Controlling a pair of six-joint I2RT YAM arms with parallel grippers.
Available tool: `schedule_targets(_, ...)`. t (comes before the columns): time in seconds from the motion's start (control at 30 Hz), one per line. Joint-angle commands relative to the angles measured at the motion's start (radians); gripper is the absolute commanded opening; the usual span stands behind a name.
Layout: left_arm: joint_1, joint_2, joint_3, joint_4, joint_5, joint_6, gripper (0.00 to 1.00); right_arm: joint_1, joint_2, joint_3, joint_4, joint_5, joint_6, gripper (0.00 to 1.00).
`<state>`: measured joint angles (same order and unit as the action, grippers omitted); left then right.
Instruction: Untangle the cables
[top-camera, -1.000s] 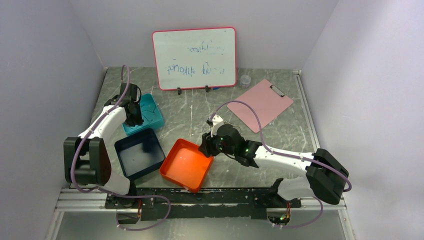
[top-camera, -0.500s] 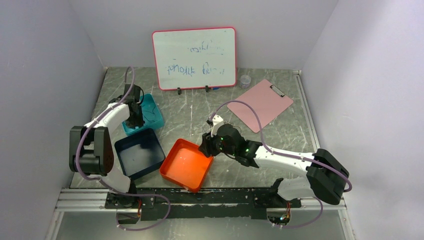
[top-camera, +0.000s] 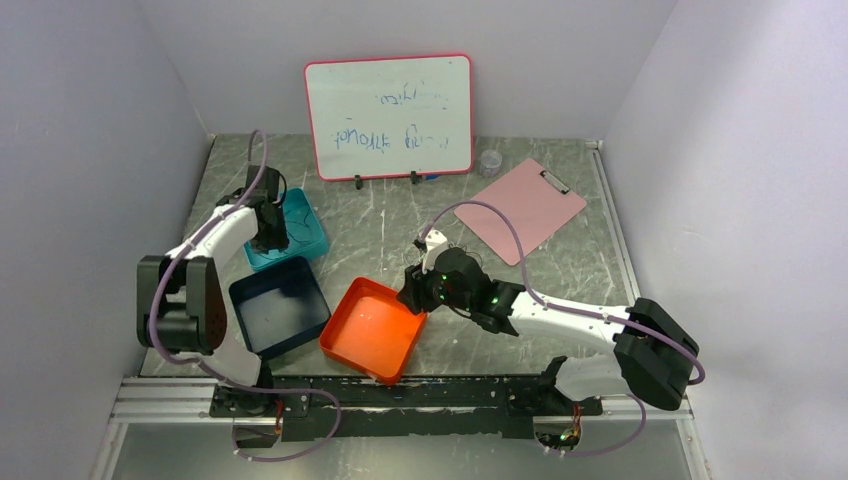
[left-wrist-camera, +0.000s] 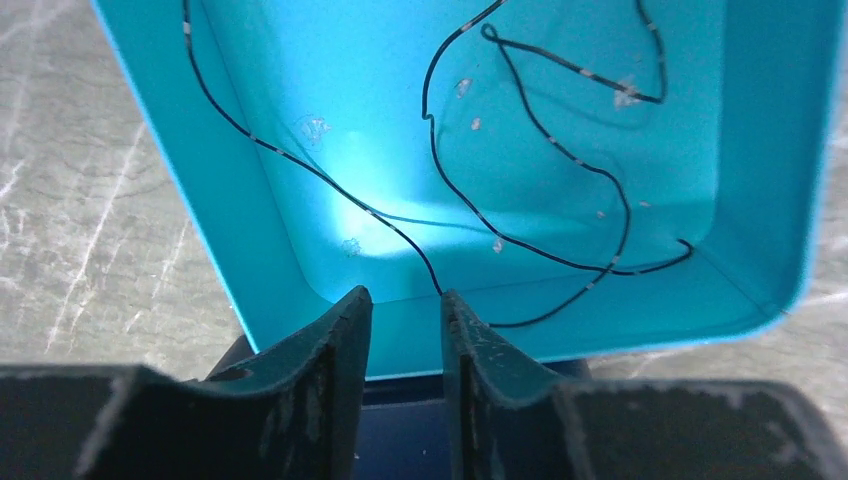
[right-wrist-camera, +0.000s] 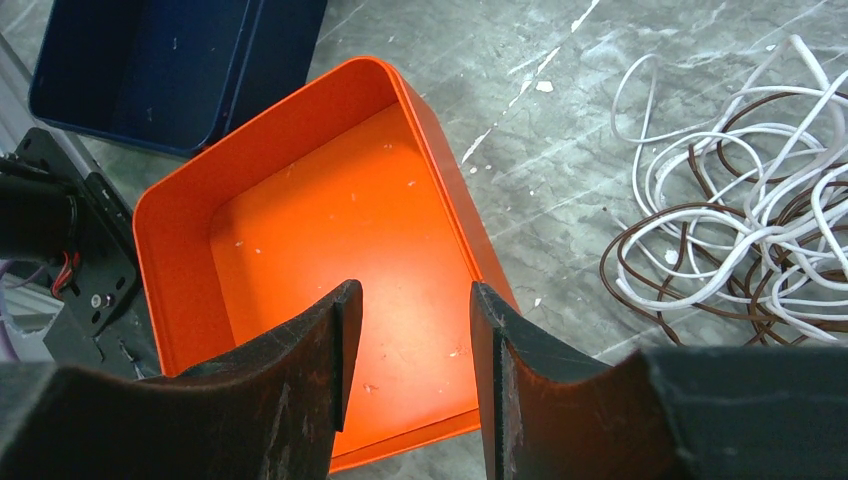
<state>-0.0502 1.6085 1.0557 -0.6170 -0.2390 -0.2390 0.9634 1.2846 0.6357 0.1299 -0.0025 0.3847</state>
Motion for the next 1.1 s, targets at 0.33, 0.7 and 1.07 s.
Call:
schedule_targets(0.33, 0.004, -0.01, -0.016, -0.007, 0.05, 0.026, 0.39, -0.002, -0.016, 0.019, 0.007, 0.004, -0.003, 0.47)
schedule_targets(0.7, 0.003, -0.08, -0.046, -0.05, 0.125, 0.059, 0.38, -0.002, -0.021, 0.013, 0.013, 0.002, 0.003, 0.47)
schedule_targets(1.07, 0.002, -0.197, 0.002, -0.025, 0.073, 0.019, 0.41, -0.003, -0.076, 0.018, -0.033, 0.115, -0.014, 0.48)
